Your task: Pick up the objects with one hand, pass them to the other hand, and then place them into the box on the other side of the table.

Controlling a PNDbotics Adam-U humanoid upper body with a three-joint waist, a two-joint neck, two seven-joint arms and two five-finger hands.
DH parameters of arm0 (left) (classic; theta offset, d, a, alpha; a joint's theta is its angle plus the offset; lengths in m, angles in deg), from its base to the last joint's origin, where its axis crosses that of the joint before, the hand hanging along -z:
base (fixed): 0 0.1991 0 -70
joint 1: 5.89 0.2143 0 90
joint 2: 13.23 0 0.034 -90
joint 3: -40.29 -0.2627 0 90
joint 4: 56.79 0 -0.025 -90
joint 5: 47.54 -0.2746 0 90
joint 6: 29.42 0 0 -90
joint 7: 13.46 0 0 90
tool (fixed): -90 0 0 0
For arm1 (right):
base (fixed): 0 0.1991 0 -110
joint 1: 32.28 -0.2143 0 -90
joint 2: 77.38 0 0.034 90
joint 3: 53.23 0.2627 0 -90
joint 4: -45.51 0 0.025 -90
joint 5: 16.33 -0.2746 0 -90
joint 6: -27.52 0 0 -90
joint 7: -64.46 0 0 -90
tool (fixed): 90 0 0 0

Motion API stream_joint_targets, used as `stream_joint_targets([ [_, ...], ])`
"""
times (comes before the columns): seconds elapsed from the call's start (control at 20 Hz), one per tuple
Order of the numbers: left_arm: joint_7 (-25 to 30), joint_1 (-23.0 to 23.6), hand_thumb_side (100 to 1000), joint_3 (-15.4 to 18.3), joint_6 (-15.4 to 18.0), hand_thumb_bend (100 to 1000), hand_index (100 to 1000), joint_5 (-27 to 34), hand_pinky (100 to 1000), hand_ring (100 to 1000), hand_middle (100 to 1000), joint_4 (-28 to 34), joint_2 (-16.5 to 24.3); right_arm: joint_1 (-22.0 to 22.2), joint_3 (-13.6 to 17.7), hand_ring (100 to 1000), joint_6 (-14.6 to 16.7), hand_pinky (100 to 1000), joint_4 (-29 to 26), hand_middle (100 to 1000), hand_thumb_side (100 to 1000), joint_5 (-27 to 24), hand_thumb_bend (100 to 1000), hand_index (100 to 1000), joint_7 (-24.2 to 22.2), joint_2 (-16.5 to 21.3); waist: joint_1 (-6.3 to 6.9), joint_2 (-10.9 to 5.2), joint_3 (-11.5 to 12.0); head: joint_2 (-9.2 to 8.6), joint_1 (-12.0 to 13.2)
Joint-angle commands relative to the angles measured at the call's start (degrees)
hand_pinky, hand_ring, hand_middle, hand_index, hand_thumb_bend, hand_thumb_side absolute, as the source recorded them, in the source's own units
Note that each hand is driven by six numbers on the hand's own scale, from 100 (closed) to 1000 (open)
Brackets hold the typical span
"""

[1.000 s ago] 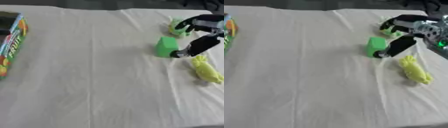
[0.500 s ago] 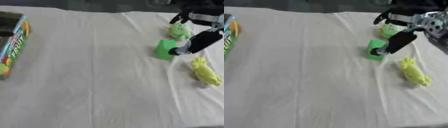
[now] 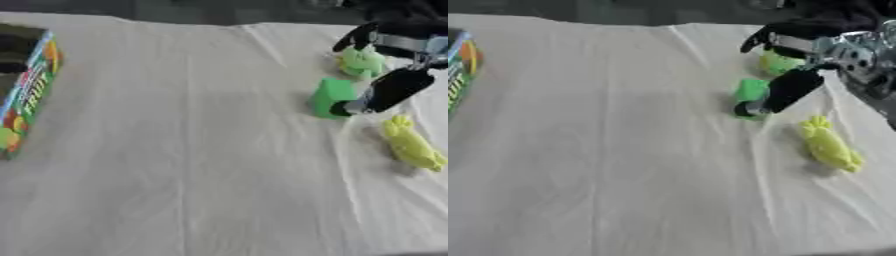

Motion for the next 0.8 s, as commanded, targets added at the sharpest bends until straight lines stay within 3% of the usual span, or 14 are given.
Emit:
stream_joint_targets([
  [0.05, -0.2, -0.7, 811, 0.5, 0.0, 200, 762, -0.1, 610, 738, 798, 0.8, 1.1, -0.2, 0.5, 937, -15.2, 961, -0.6, 944, 375, 1.6, 578, 917, -14.0, 0.8, 0.36, -0.98, 0.0, 0.25, -0.3],
  [0.5, -0.1, -0.9, 813, 0.4, -0.1, 200, 762, 0.0, 610, 738, 798, 0.8, 1.1, 1.7, -0.2, 941, -18.1, 968, -0.6, 946, 347, 4.6, 566, 916, -14.0, 0.8, 0.58, -0.74, 0.1, 0.26, -0.8],
  [0.8, -0.1, -0.9, 812, 0.5, 0.0, 200, 763, 0.1, 612, 739, 799, 0.6, 1.0, 2.1, -0.3, 943, -18.3, 972, -0.6, 946, 326, 4.9, 557, 913, -14.0, 0.6, 0.69, -0.61, 0.2, 0.44, -1.3],
])
